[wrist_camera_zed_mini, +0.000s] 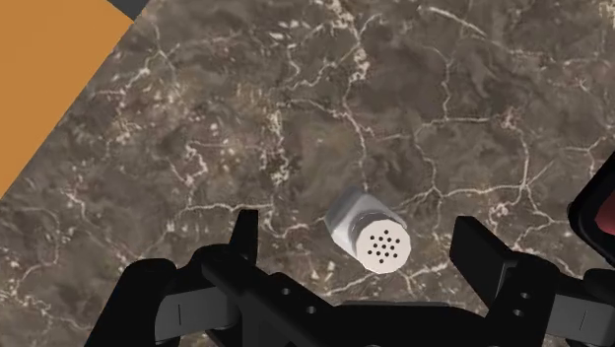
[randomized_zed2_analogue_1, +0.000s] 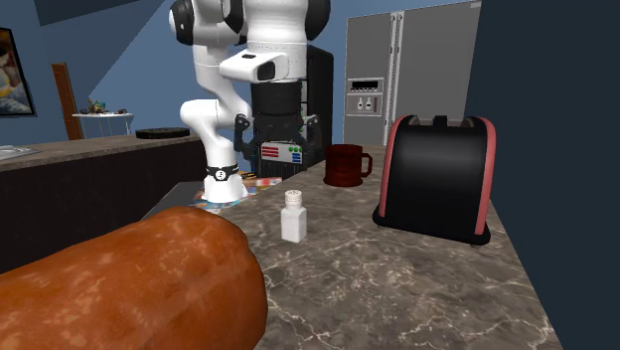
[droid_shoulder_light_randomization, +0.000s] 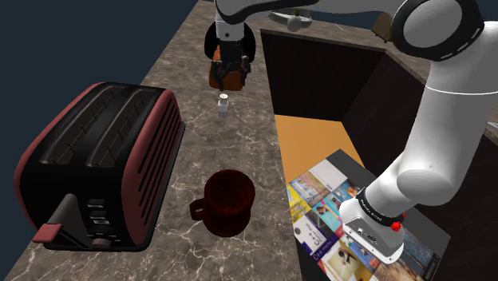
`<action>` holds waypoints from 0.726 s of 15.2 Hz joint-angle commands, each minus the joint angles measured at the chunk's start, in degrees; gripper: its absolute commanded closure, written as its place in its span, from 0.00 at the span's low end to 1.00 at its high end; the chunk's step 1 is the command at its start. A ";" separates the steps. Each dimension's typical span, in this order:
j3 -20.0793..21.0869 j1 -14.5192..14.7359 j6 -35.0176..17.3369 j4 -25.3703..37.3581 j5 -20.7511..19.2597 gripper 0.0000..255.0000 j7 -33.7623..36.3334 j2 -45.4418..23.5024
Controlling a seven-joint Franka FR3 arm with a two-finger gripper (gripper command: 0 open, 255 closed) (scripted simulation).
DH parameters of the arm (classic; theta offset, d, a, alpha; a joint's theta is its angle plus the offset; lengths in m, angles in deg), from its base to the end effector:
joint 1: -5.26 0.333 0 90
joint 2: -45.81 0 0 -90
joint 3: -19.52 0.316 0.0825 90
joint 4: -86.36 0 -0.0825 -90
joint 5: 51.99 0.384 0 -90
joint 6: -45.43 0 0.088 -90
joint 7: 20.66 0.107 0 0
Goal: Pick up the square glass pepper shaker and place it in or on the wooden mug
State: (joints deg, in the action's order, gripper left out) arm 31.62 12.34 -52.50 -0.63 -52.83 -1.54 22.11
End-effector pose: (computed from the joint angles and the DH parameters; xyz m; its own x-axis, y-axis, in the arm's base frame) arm 0.6224 0.1960 0.4119 0.9747 -0.0039 -0.2234 -0.0033 -1.0000 0.0028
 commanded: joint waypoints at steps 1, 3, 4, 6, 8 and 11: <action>0.05 1.25 1.66 6.97 -0.66 0.00 1.26 -5.53; -0.03 2.02 2.88 11.45 -1.02 0.00 1.79 -8.91; -0.04 1.98 2.04 10.47 -1.00 0.00 1.79 -8.76; -0.04 1.92 0.39 8.59 -0.98 0.00 1.79 -8.54; -0.04 1.86 -1.23 6.83 -0.97 0.00 1.79 -8.39; -0.05 1.81 -3.27 4.67 -0.97 0.00 1.80 -8.28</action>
State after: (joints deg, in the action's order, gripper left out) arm 31.55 14.13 -55.08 4.85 -53.82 0.20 13.68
